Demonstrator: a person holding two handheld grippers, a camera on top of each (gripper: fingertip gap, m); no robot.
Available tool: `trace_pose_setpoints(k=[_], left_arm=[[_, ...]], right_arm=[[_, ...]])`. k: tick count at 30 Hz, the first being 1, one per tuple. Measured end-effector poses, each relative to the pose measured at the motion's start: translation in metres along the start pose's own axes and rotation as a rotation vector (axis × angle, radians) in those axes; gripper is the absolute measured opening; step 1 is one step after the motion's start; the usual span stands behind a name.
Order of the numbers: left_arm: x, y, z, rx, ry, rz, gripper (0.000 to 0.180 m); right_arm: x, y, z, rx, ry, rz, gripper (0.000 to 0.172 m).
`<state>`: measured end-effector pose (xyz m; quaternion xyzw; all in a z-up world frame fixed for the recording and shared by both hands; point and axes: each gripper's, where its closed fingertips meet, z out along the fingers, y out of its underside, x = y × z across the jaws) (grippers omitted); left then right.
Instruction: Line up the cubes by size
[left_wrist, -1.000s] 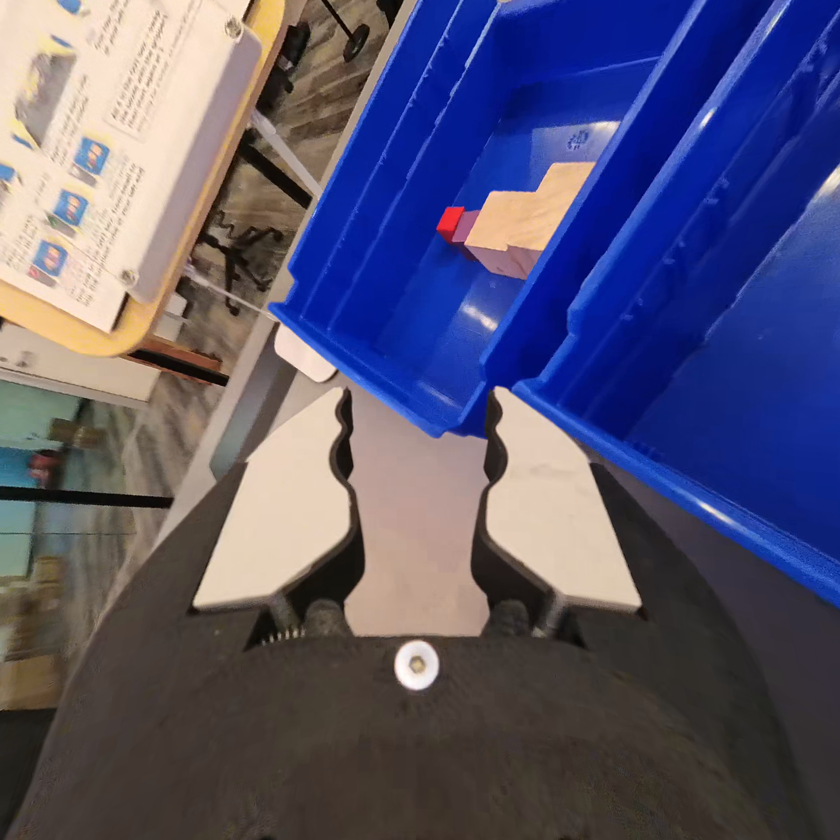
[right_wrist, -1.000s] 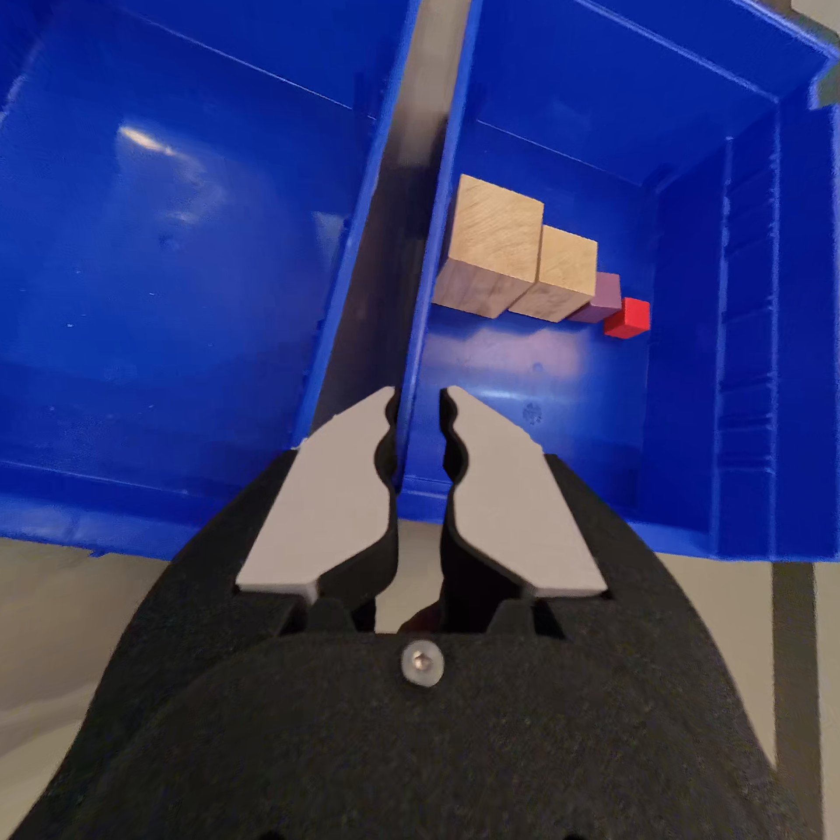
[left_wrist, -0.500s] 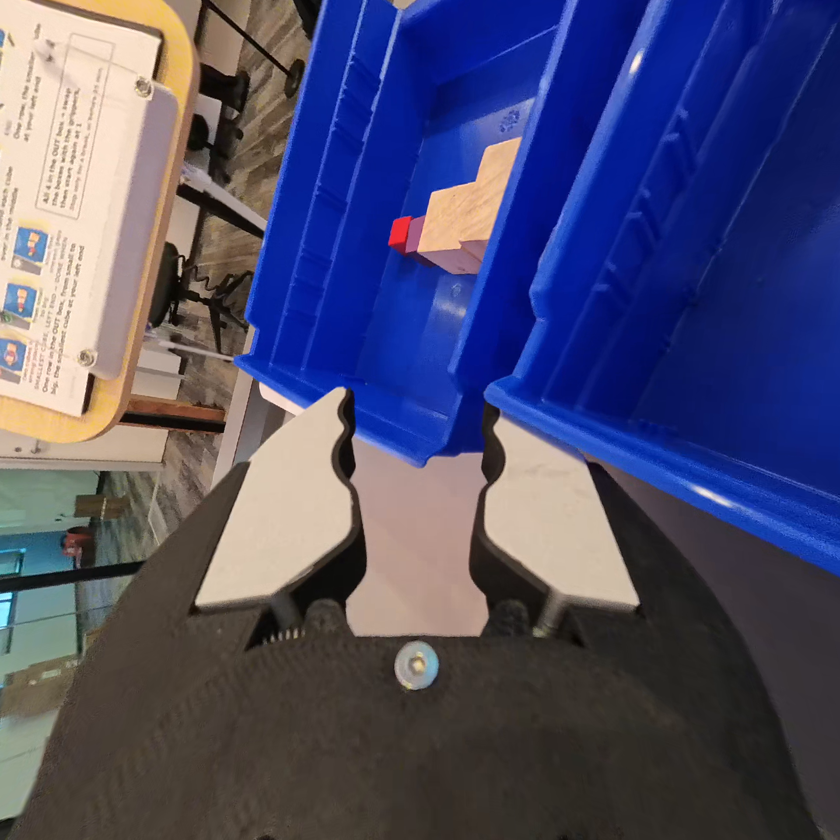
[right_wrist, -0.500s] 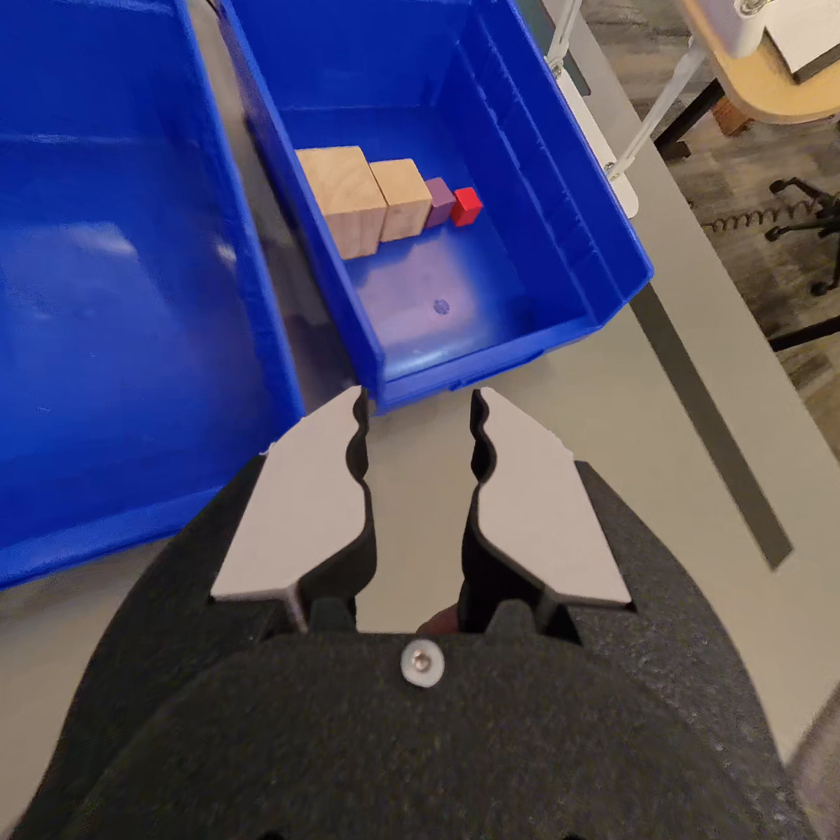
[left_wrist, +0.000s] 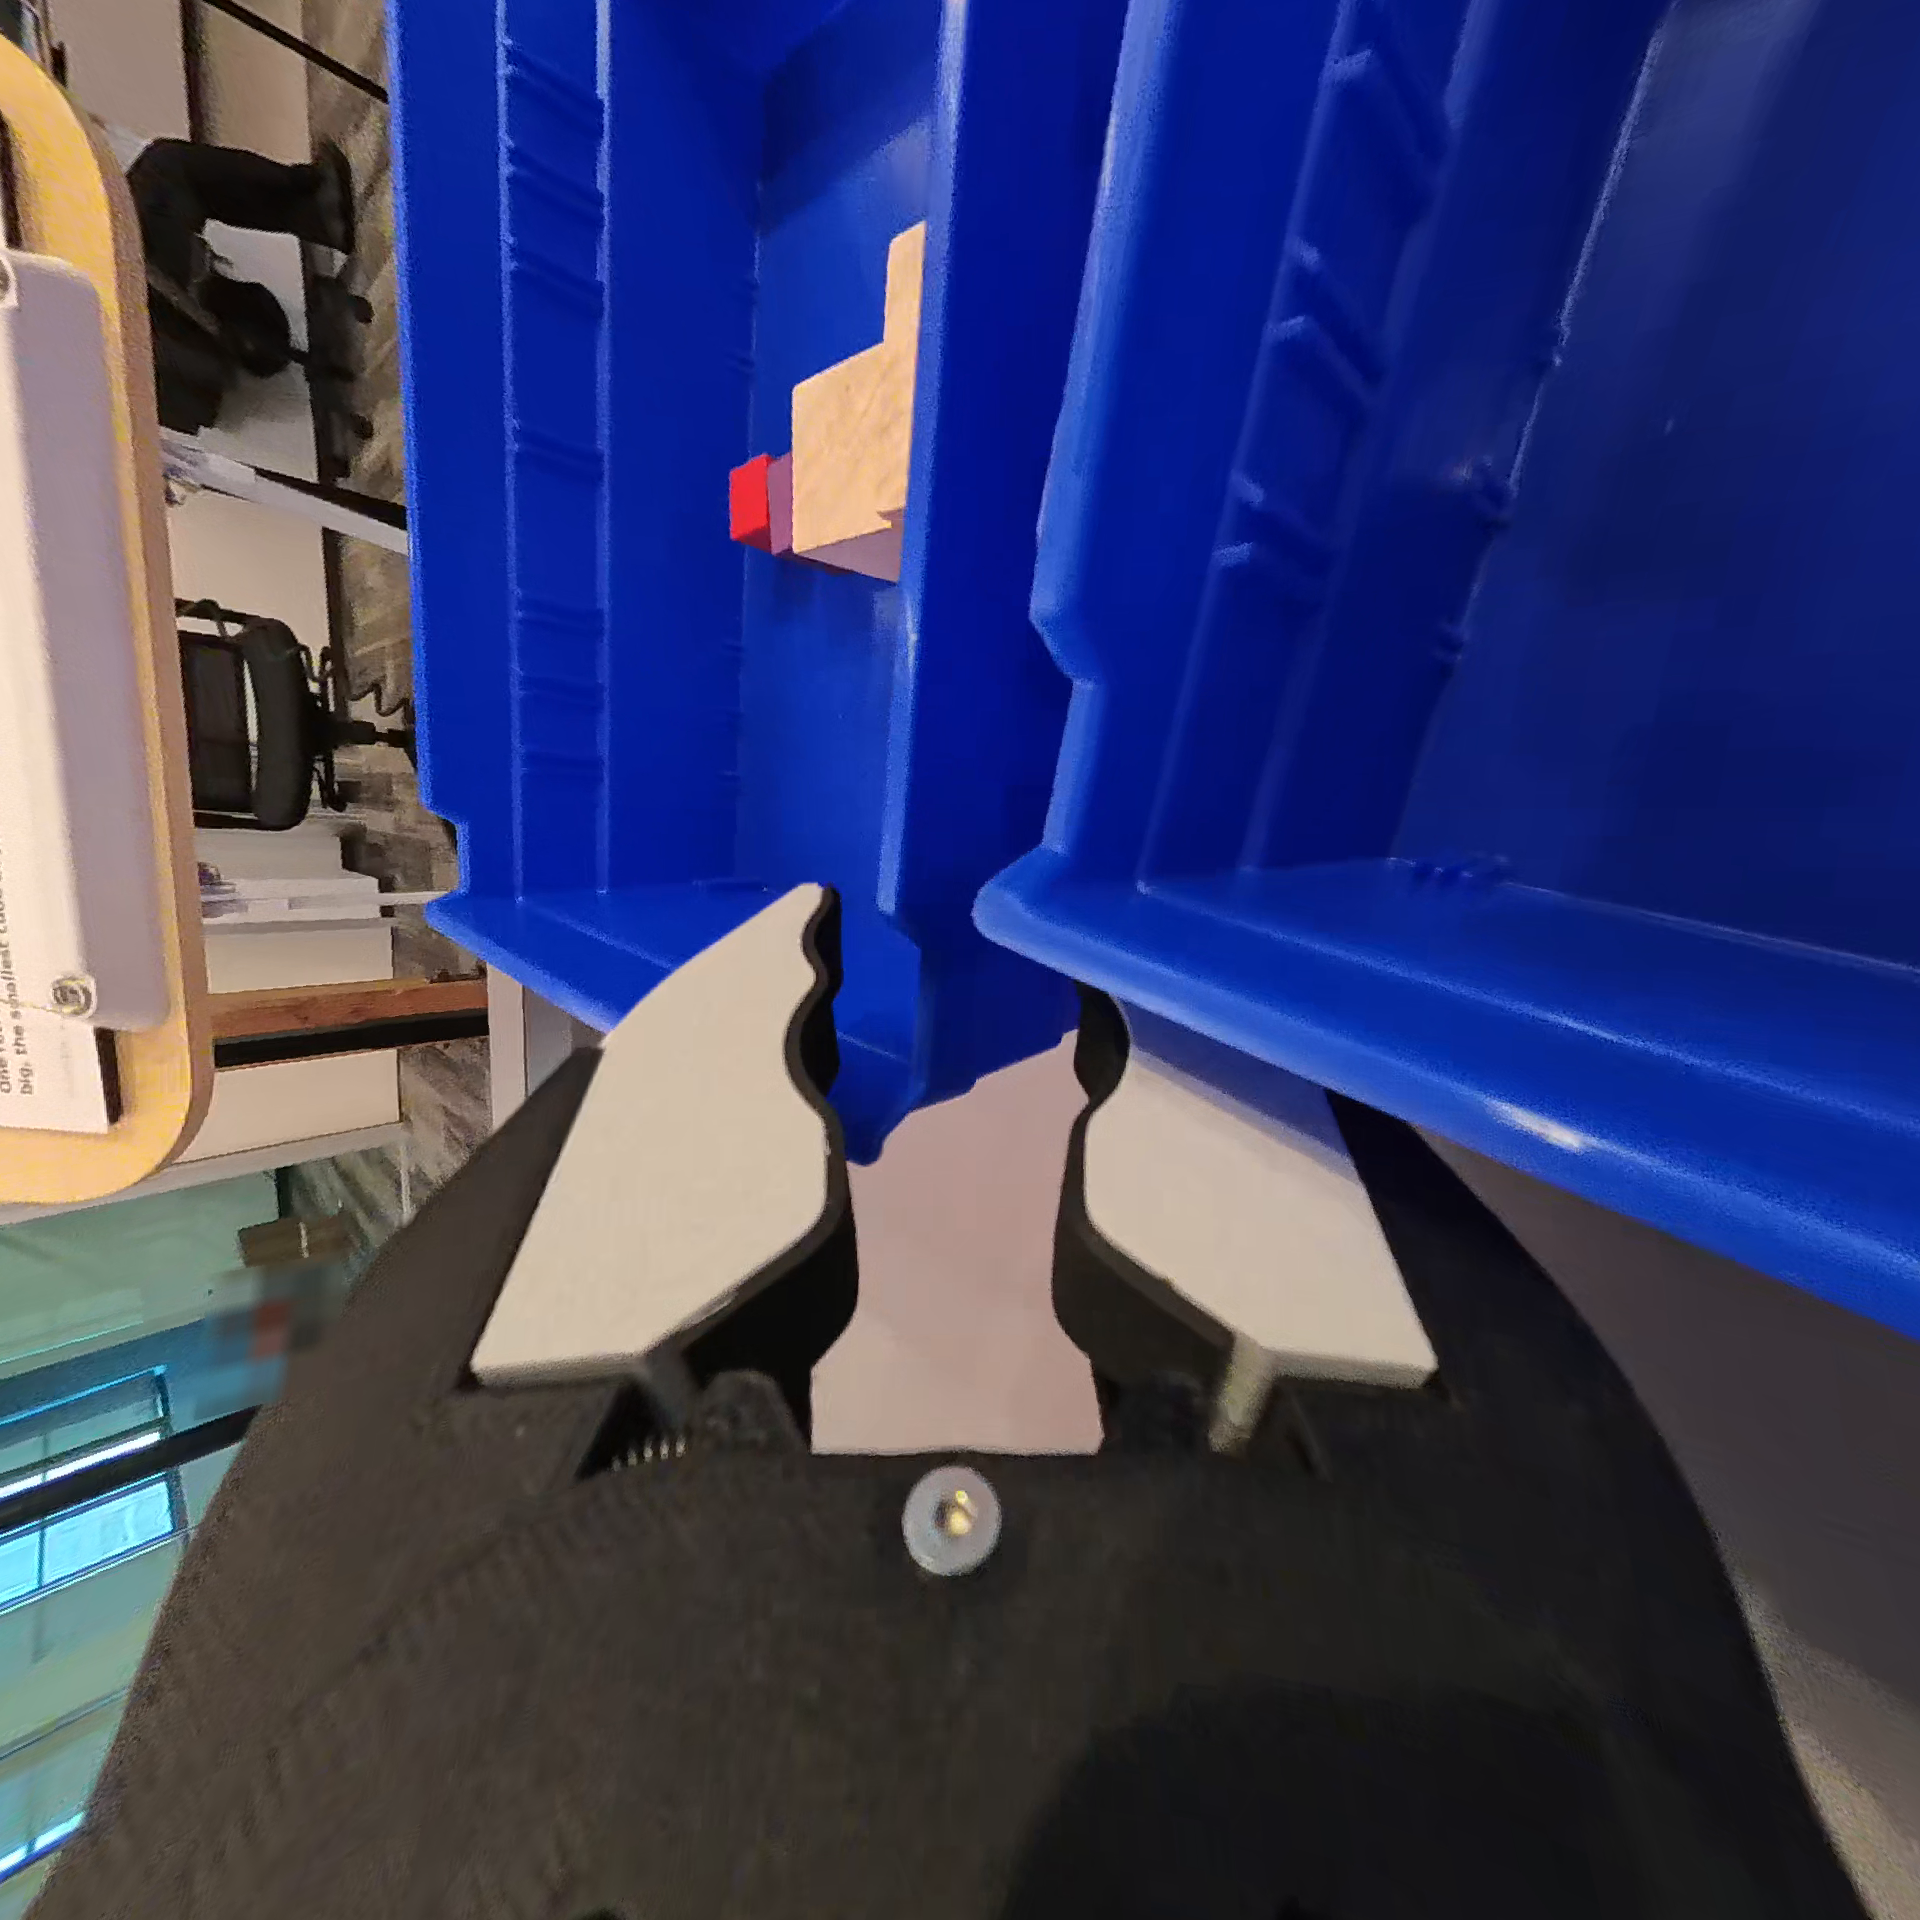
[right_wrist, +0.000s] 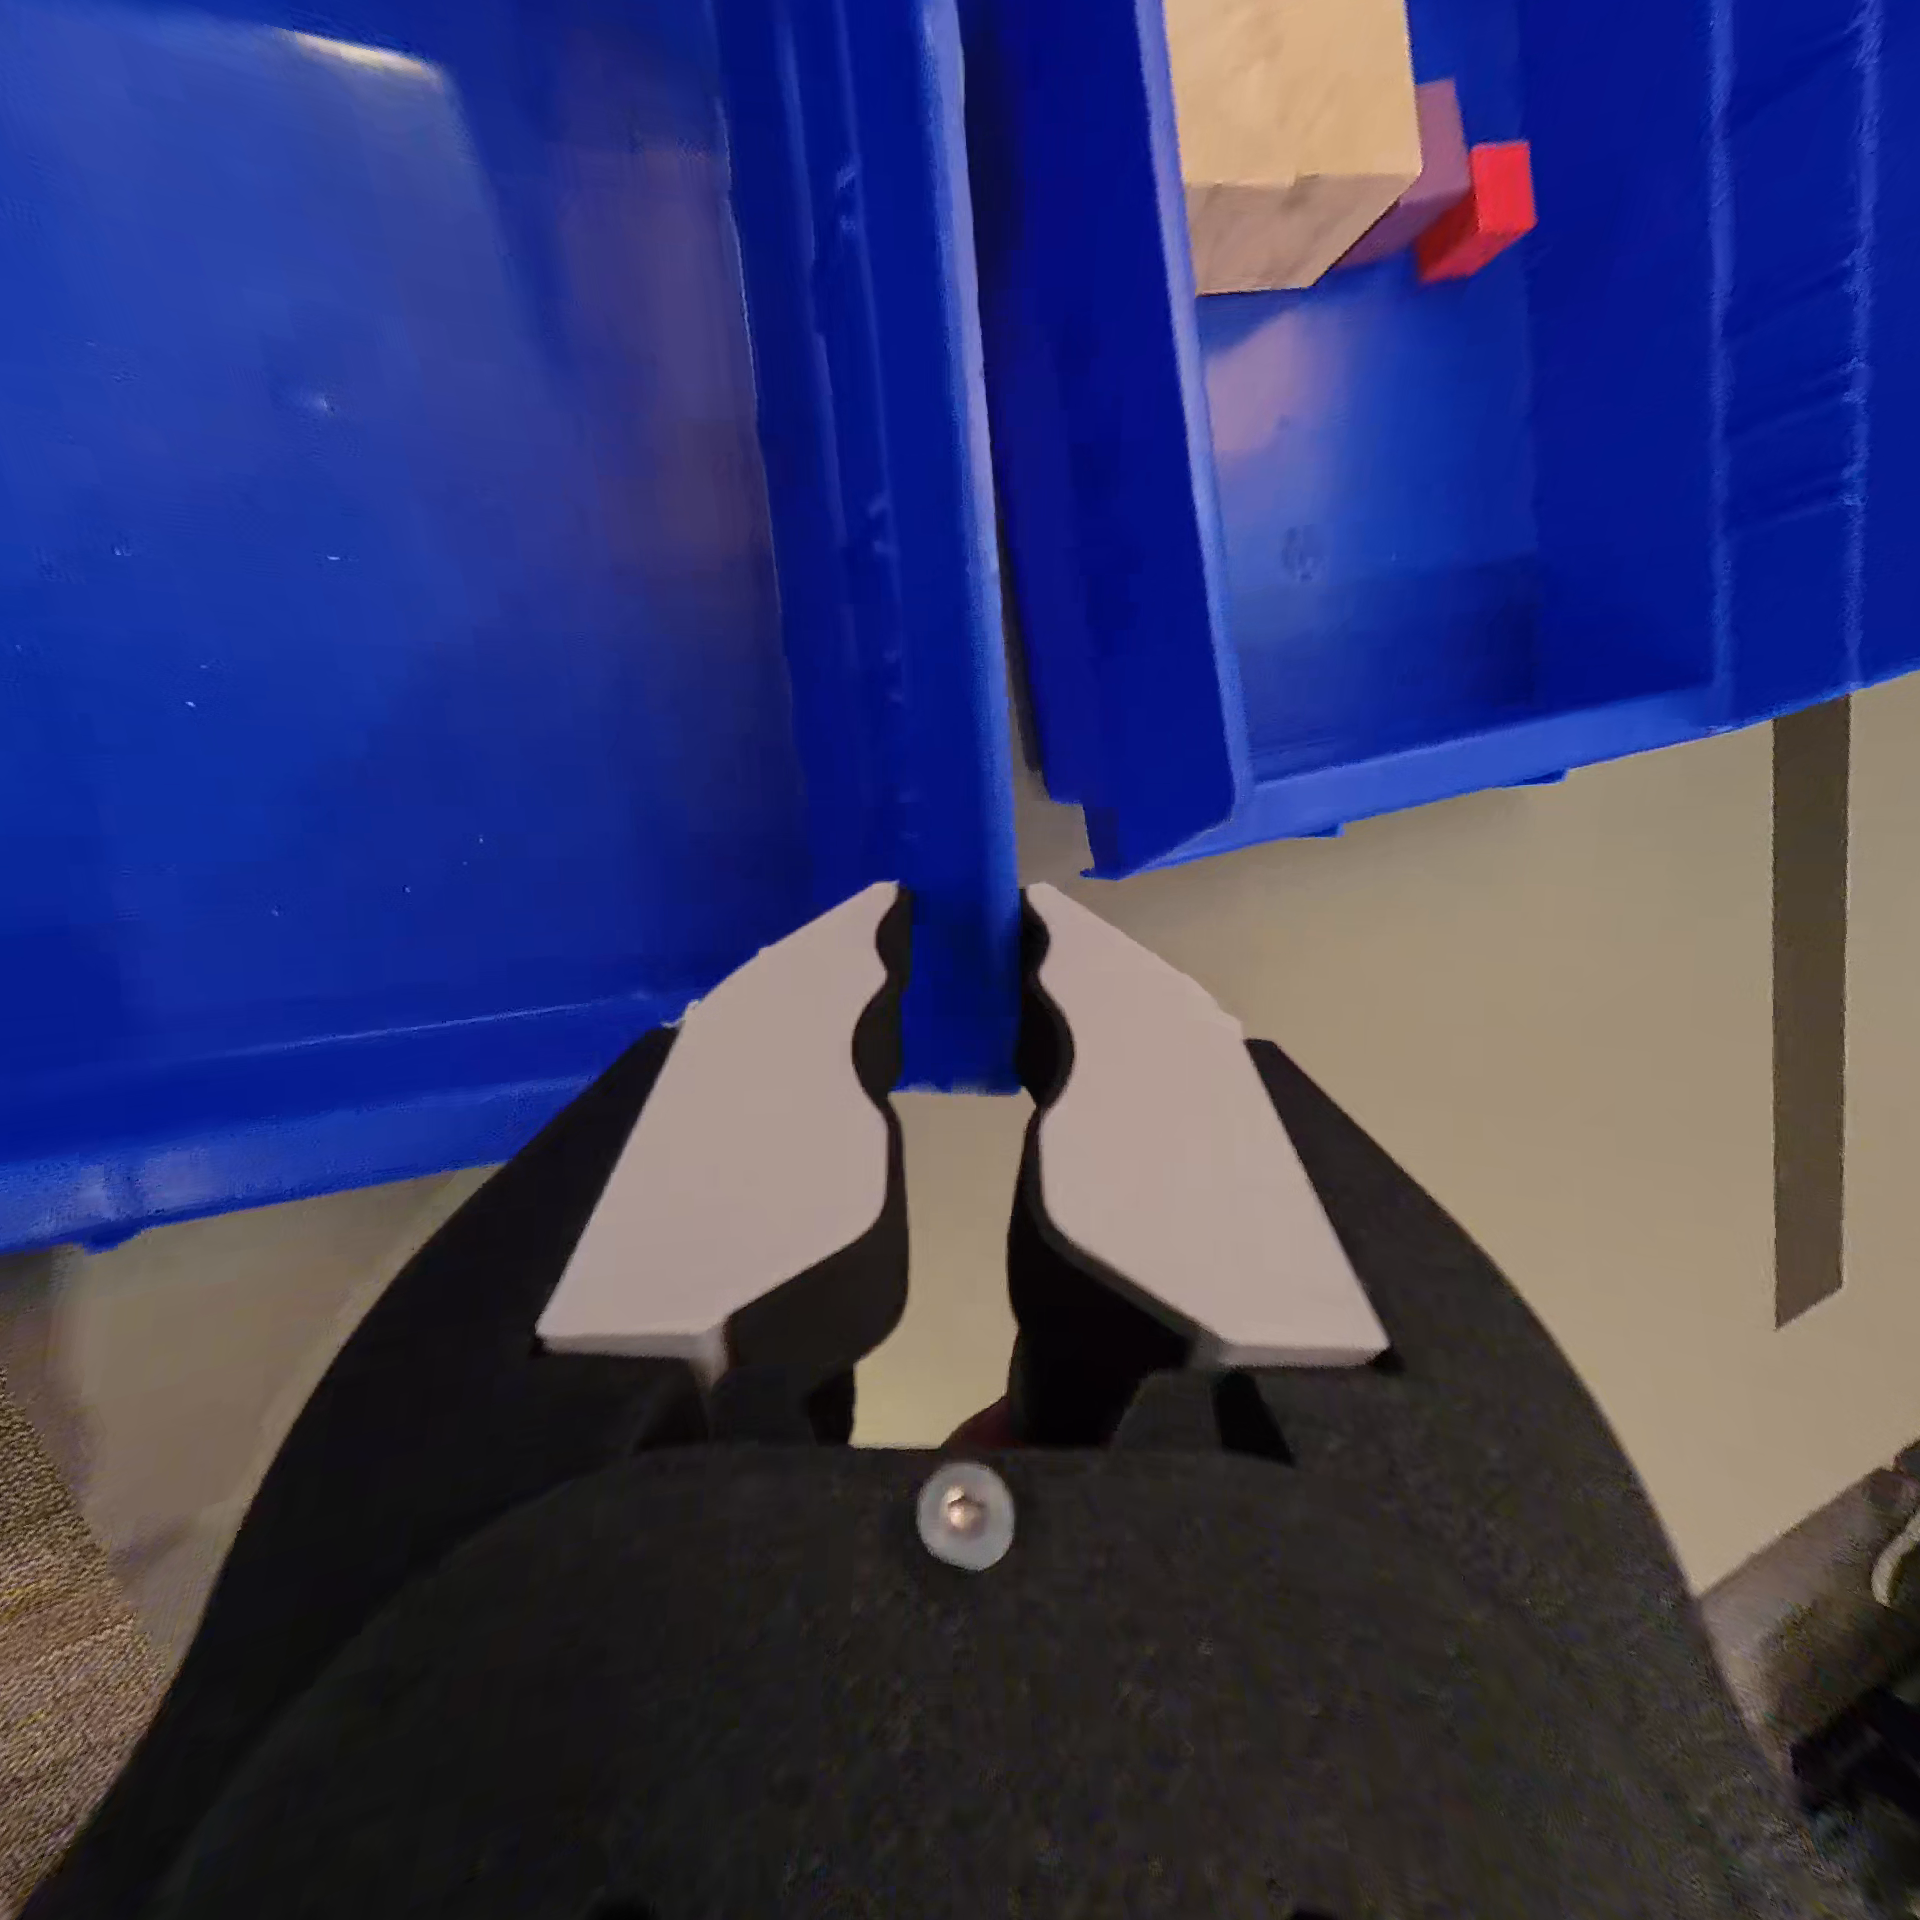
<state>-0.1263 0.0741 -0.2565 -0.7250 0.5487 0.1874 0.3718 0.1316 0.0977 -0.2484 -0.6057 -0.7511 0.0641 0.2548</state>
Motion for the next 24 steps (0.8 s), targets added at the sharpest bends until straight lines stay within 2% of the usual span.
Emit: trace_pose_setpoints(k=[13,24], left_arm=[[-0.009,0.030,-0.003,-0.101,0.014,0.001,0.035],[-0.019,0.061,-0.009,-0.200,-0.007,0.038,0.030]], right_arm=[[0.002,0.007,-0.002,0.044,-0.052,0.028,0.014],[0.010,0.034,-0.012,0.028,-0.048,0.048,0.013]])
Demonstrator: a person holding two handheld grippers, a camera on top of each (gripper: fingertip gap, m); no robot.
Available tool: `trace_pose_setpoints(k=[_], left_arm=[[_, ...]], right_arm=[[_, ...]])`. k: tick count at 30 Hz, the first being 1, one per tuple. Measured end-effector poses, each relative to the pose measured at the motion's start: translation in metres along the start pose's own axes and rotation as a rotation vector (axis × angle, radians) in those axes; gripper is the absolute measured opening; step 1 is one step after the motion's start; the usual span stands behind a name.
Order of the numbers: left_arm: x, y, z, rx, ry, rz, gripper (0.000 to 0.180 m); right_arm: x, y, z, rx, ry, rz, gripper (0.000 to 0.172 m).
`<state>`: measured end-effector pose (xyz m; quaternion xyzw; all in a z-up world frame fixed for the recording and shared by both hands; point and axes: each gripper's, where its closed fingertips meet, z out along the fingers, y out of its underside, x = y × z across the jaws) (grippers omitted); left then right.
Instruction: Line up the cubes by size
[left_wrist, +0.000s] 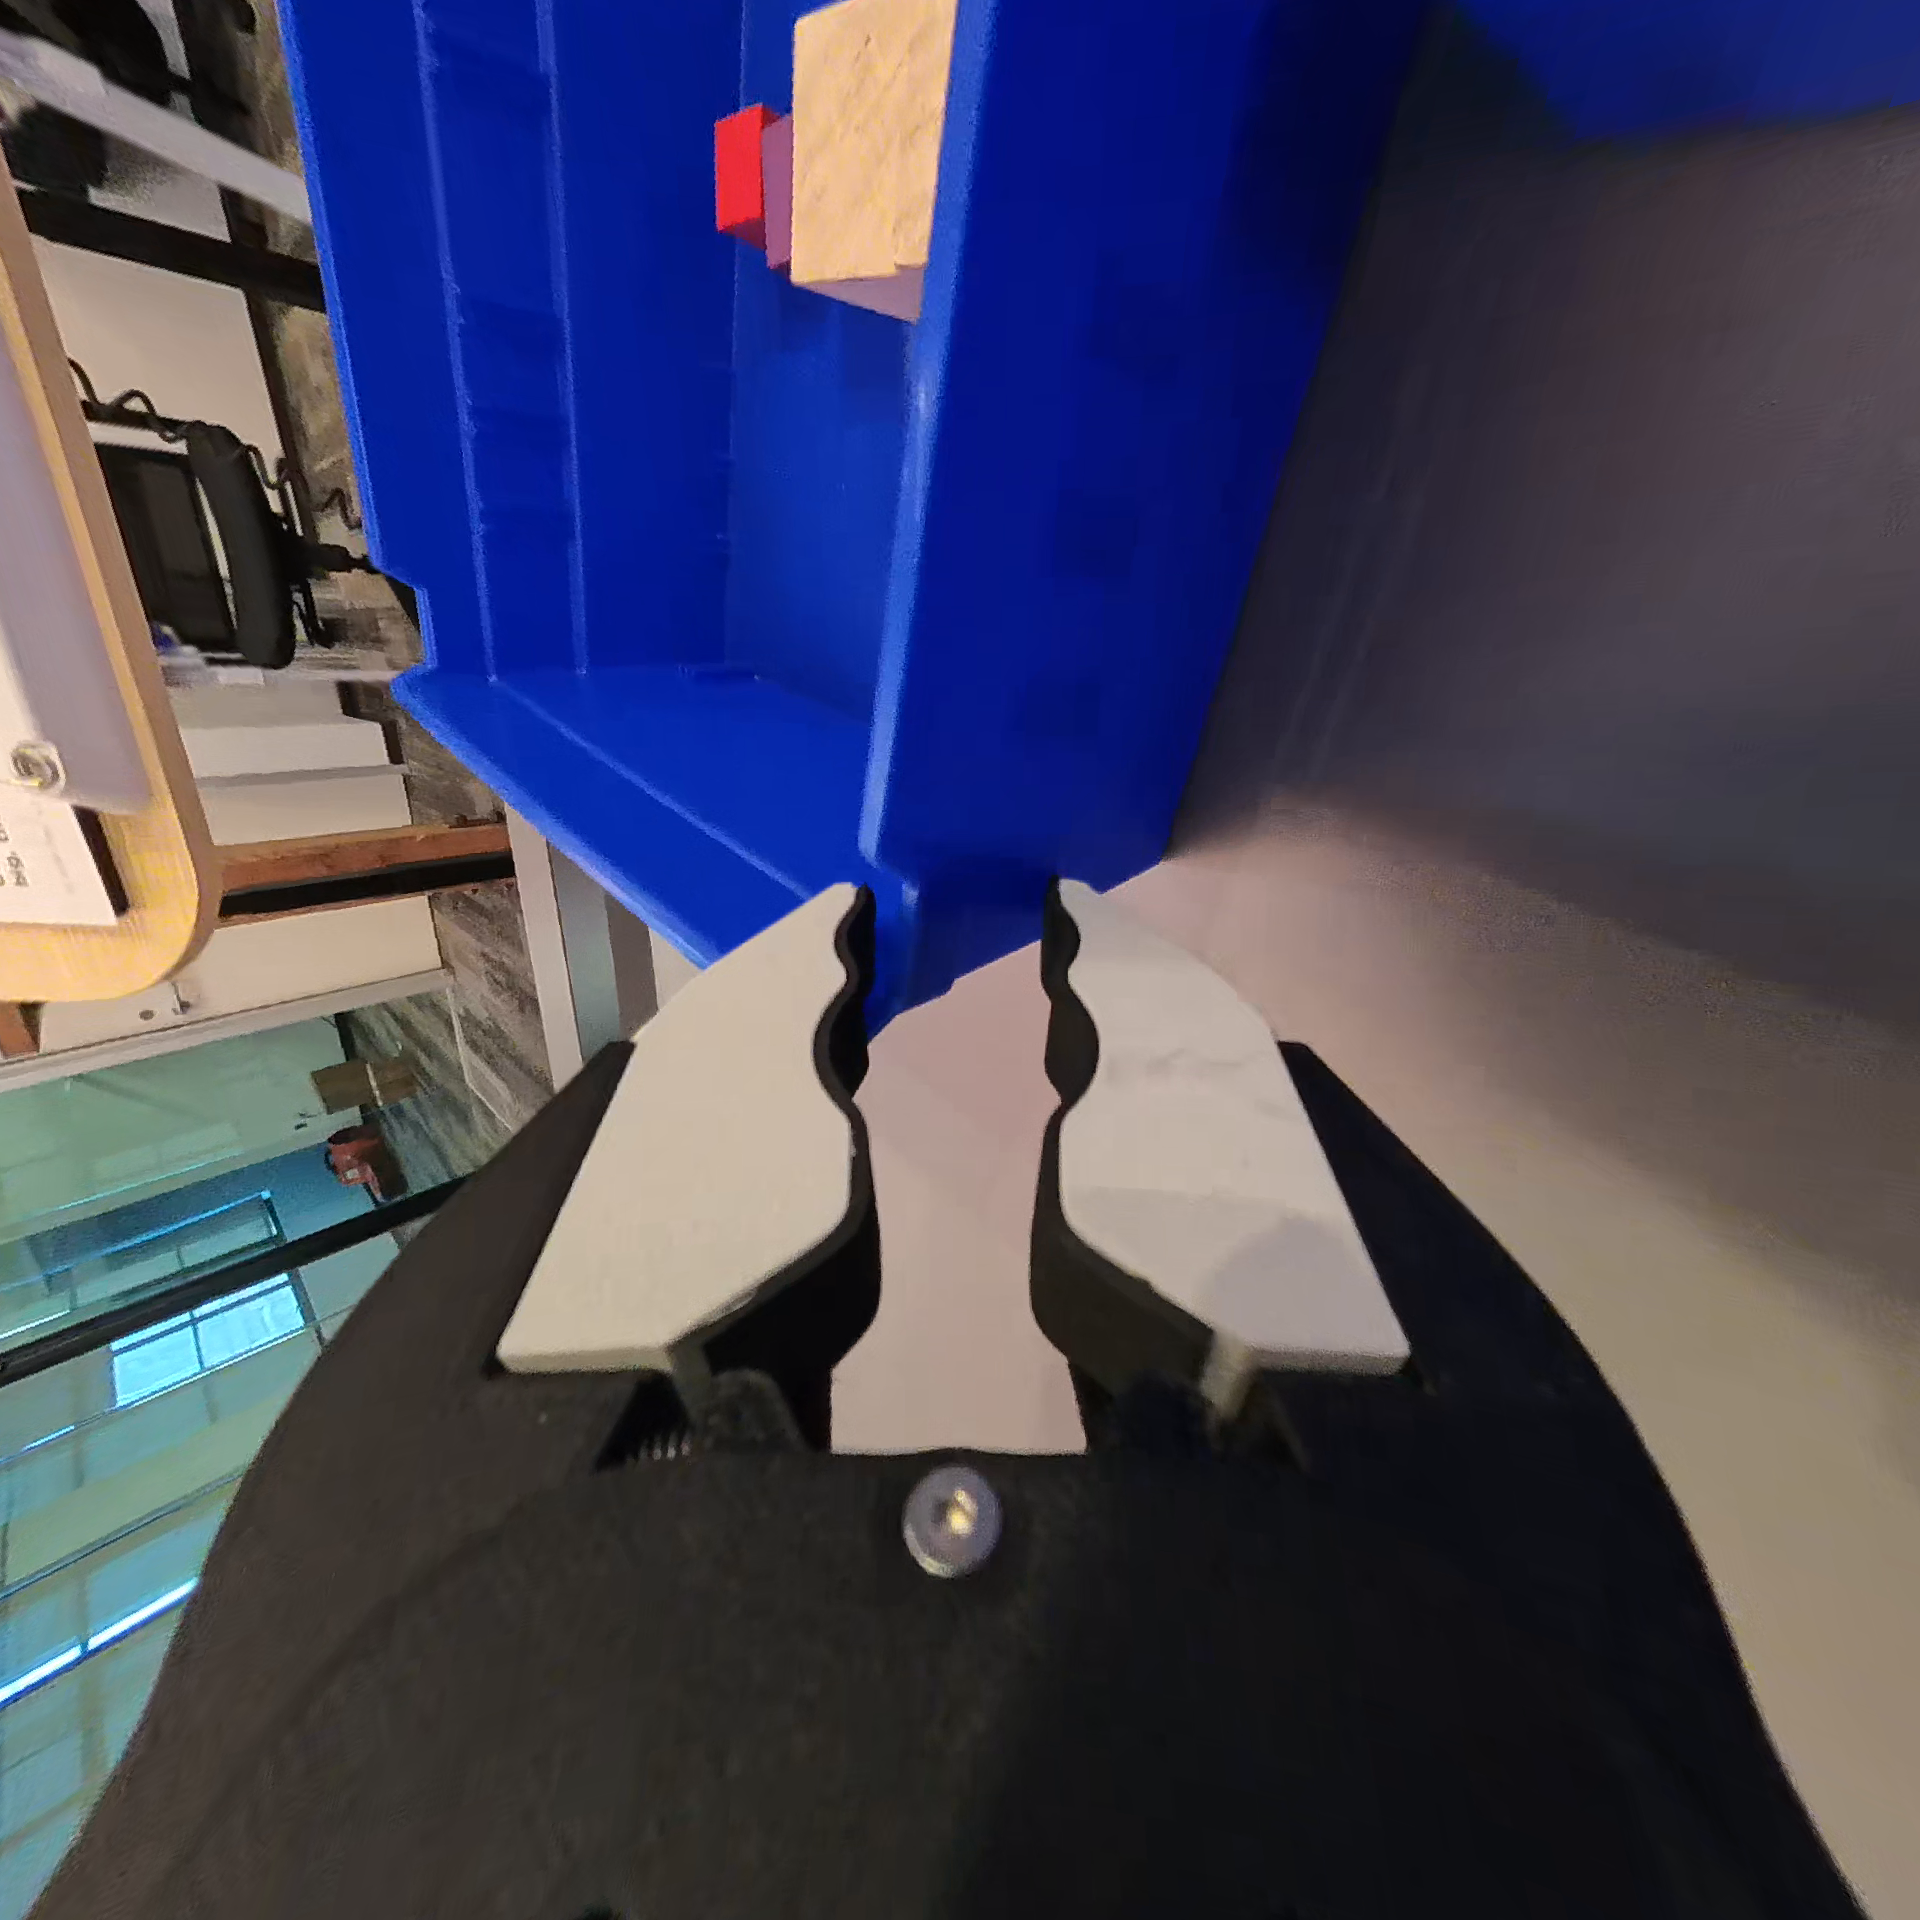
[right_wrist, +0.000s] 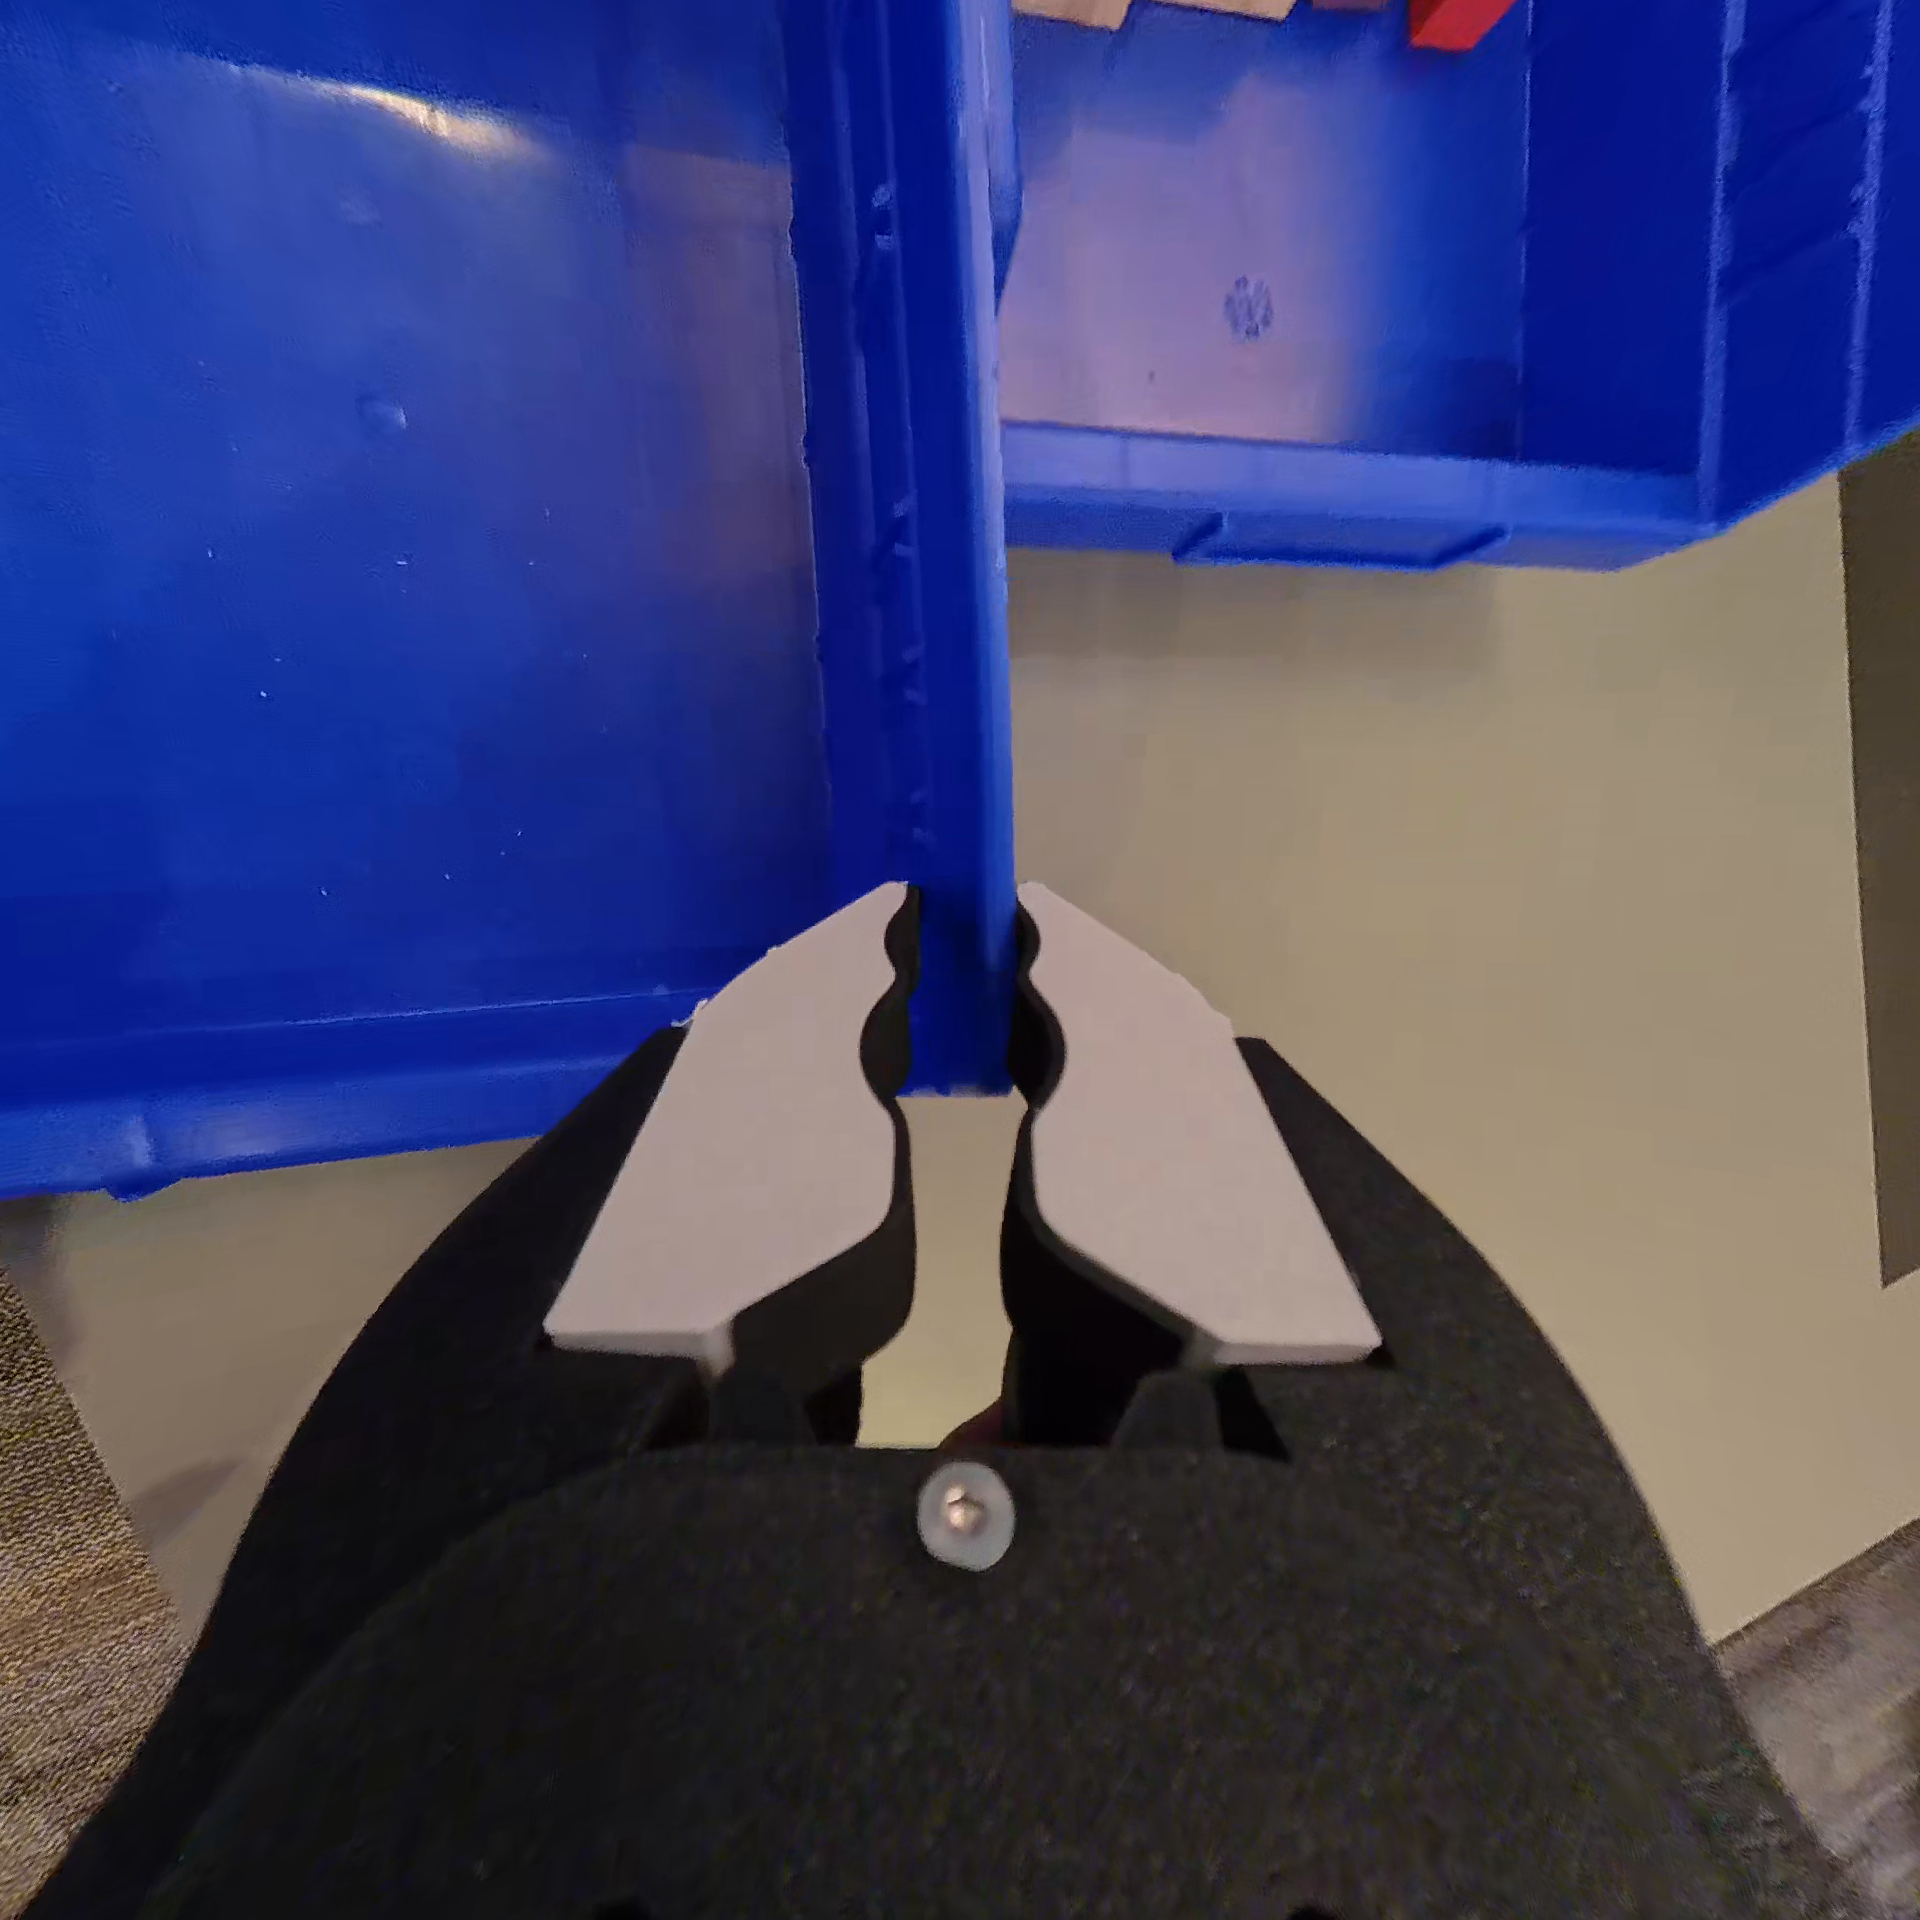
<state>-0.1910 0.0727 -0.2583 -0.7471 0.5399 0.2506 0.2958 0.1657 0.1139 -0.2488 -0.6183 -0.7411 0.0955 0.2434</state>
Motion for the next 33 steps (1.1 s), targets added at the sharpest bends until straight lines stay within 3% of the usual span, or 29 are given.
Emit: trace_pose_setpoints(k=[25,33], left_arm=[[-0.021,0.100,-0.002,-0.156,-0.045,-0.069,0.028],[-0.022,0.098,-0.032,-0.143,-0.048,-0.159,0.052]], right_arm=[[0.016,0.045,-0.019,0.006,0.019,0.034,0.014],[0.015,0.042,-0.018,-0.035,0.053,-0.037,0.029]])
